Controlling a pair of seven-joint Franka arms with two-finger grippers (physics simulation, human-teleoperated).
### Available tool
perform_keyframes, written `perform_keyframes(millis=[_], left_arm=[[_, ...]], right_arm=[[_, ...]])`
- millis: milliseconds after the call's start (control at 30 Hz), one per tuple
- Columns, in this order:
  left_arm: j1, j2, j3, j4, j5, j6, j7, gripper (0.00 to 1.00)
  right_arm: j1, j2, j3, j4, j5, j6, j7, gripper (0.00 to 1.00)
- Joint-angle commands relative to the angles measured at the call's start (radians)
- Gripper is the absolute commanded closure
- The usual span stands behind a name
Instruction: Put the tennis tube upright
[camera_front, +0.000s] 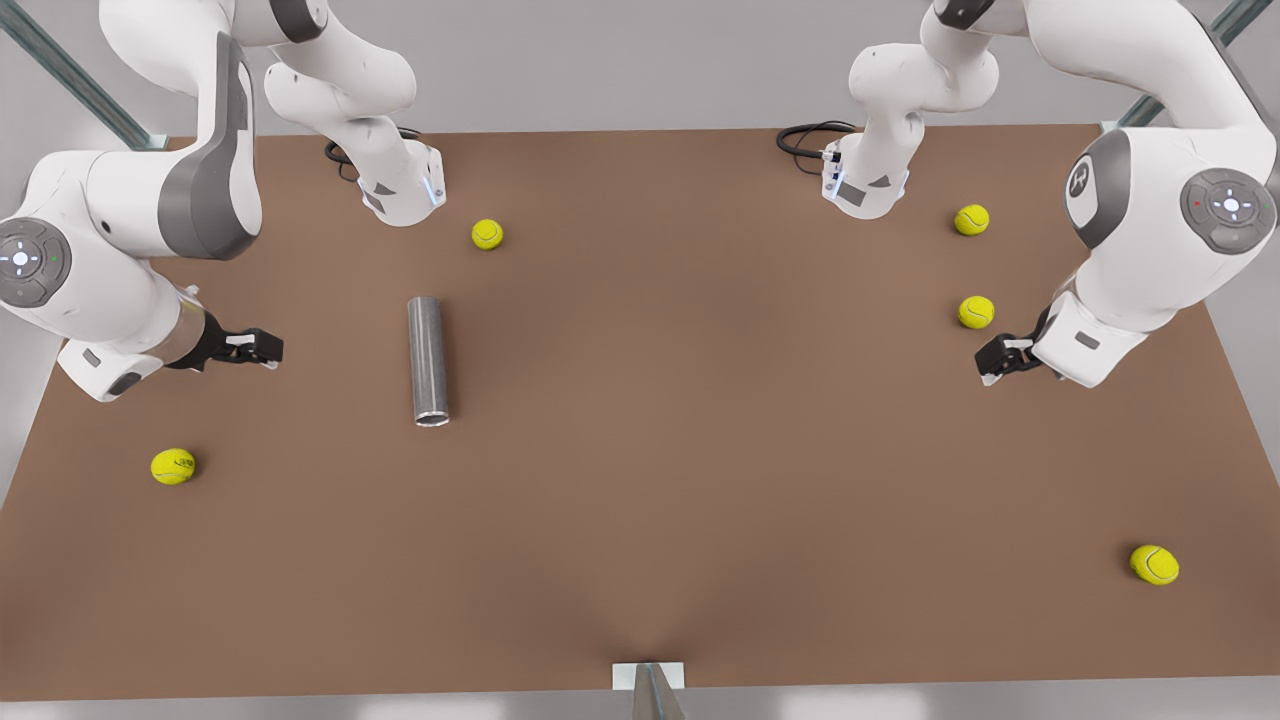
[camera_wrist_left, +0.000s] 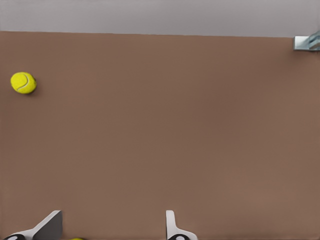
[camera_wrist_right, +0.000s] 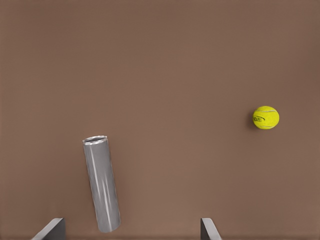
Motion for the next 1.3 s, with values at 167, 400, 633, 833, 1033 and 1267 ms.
perform_keyframes(millis=[167, 400, 633, 833, 1033, 1267], left_arm=[[0.000, 0.001, 0.000, 0.001, 0.001, 0.000, 0.117, 0.00], [0.000, 0.010, 0.000, -0.002, 0.001, 0.000, 0.114, 0.00], [0.000, 0.015, 0.000, -0.004, 0.001, 0.000, 0.113, 0.00], [0.000, 0.018, 0.000, -0.006, 0.001, 0.000, 0.111, 0.00], [0.000, 0.020, 0.000, -0.007, 0.001, -0.002, 0.111, 0.00], [0.000, 0.027, 0.000, -0.007, 0.001, -0.002, 0.111, 0.00]], right_arm=[[0.058, 0.062, 0.009, -0.009, 0.020, -0.064, 0.067, 0.00], [0.118, 0.028, 0.068, -0.395, 0.060, 0.271, 0.214, 0.00], [0.069, -0.096, 0.140, -0.831, 0.050, 0.815, 0.114, 0.00], [0.052, -0.054, 0.139, -1.060, 0.043, 1.194, 0.079, 0.00], [0.052, -0.053, 0.140, -1.067, 0.047, 1.173, 0.099, 0.00], [0.058, -0.036, 0.140, -1.104, 0.062, 1.150, 0.210, 0.00]])
